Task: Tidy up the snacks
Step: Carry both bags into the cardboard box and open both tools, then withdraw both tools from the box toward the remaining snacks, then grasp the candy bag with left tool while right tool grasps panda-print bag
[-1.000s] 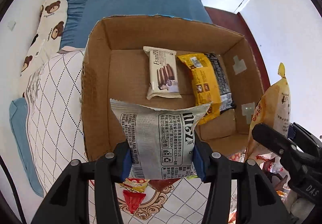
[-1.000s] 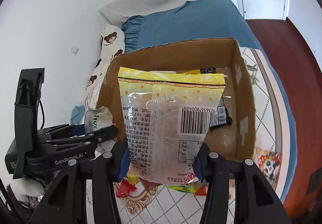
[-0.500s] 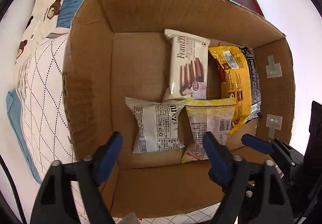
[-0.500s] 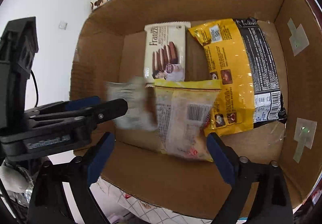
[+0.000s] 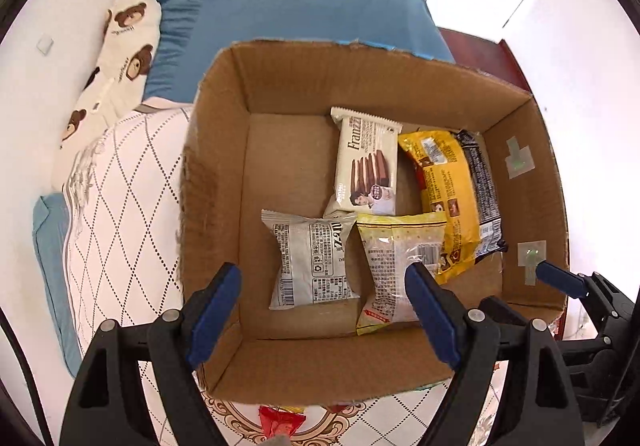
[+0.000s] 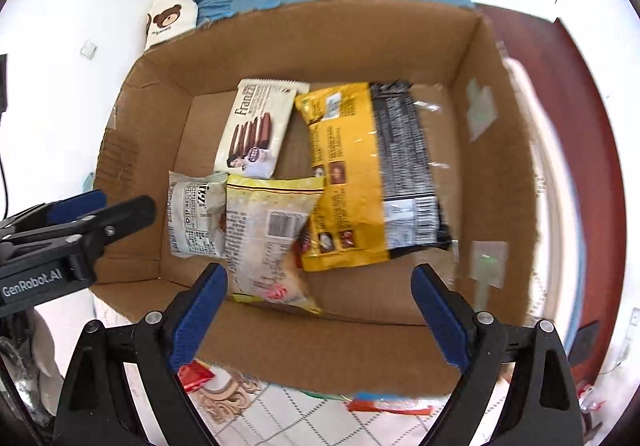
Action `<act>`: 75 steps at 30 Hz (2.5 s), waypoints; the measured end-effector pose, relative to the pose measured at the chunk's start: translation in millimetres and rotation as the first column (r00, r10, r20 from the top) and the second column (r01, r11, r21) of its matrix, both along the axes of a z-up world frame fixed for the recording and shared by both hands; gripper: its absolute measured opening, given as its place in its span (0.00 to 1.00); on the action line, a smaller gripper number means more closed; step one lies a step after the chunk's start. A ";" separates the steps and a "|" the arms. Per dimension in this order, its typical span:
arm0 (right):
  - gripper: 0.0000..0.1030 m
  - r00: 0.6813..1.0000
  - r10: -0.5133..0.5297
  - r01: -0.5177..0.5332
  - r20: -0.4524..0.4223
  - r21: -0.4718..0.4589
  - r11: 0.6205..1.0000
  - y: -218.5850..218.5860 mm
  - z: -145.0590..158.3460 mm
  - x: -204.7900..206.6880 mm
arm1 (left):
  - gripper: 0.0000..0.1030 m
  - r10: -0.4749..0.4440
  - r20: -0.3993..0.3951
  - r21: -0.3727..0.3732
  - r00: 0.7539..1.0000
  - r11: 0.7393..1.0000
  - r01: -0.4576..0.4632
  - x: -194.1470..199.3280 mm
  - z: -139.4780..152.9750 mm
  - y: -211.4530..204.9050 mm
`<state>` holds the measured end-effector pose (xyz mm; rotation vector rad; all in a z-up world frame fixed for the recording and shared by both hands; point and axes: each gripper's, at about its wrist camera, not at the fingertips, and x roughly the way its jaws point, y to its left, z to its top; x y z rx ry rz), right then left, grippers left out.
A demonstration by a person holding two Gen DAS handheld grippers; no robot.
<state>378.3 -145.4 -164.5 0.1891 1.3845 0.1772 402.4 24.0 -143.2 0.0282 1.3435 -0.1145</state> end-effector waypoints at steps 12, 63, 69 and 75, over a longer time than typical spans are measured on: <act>0.92 0.979 -0.041 0.055 0.202 -0.066 0.996 -21.7 56.1 -68.1 | 0.81 0.026 0.231 -0.014 0.973 1.000 -0.024 -74.8 48.8 3.5; 0.55 0.977 -0.211 0.210 -0.038 -0.034 0.977 -104.8 -102.2 -223.4 | 0.59 -0.288 -0.097 0.129 0.953 0.946 0.299 -123.1 -125.6 -147.9; 0.56 0.972 -0.234 0.234 -0.001 0.002 0.972 -113.1 -89.7 -227.4 | 0.47 -0.259 -0.119 0.097 0.959 0.958 0.270 -129.2 -128.6 -140.9; 0.57 0.979 -0.202 0.202 -0.028 -0.013 0.979 -113.5 -97.0 -218.3 | 0.47 -0.147 -0.242 -0.030 0.959 0.989 0.144 -157.4 -138.7 -100.0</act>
